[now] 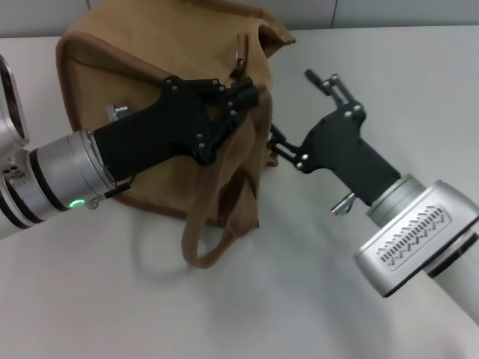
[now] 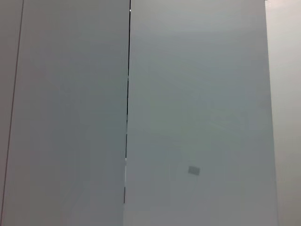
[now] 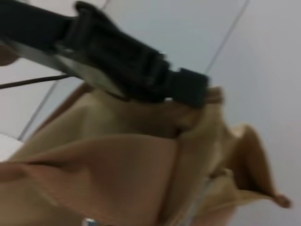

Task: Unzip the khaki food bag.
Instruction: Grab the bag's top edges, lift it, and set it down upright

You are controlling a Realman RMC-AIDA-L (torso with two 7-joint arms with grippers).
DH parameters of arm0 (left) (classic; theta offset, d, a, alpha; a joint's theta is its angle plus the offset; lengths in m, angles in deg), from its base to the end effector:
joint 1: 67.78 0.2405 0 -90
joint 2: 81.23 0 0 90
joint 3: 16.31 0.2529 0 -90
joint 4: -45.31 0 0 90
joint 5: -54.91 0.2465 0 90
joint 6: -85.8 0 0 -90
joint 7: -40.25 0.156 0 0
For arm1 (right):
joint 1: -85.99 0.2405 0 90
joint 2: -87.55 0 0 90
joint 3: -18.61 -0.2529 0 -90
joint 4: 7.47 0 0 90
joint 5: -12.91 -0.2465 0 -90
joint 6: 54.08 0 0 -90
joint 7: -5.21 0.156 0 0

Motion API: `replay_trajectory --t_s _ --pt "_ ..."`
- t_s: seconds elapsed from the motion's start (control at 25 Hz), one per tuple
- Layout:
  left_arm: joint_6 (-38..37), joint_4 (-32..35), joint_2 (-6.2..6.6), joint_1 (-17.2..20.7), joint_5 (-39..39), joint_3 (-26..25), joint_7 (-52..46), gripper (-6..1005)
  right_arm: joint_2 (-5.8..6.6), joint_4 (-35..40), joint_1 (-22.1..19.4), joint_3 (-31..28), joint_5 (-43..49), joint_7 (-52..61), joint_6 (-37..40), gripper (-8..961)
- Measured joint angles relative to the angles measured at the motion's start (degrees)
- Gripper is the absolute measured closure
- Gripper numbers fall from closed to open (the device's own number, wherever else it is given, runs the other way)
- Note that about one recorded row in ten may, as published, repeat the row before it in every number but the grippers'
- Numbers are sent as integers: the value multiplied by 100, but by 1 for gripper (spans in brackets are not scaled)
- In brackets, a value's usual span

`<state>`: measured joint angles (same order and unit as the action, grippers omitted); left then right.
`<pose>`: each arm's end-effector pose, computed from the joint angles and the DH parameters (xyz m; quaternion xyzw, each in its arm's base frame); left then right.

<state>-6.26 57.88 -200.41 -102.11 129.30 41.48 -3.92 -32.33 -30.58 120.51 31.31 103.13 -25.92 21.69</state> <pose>-0.2245 0.3459 -0.0605 -0.8771 -0.0646 -0.4415 0.1778 0.2394 0.3138 -0.1397 -0.8263 -0.0880 0.2435 0.5001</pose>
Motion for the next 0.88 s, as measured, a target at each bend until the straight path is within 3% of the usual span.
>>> replay_trajectory --t_s 0.28,0.68,0.88 --pt "-23 0 0 -2 -5 11 4 942 0 -114 4 -807 1026 -19 -401 109" --pt "-15 -51 0 3 -12 18 24 947 0 -271 -8 -1045 1093 -30 -275 110" --pt "-10 -65 0 12 -8 22 26 947 0 -276 -2 -1050 1328 -30 -320 259"
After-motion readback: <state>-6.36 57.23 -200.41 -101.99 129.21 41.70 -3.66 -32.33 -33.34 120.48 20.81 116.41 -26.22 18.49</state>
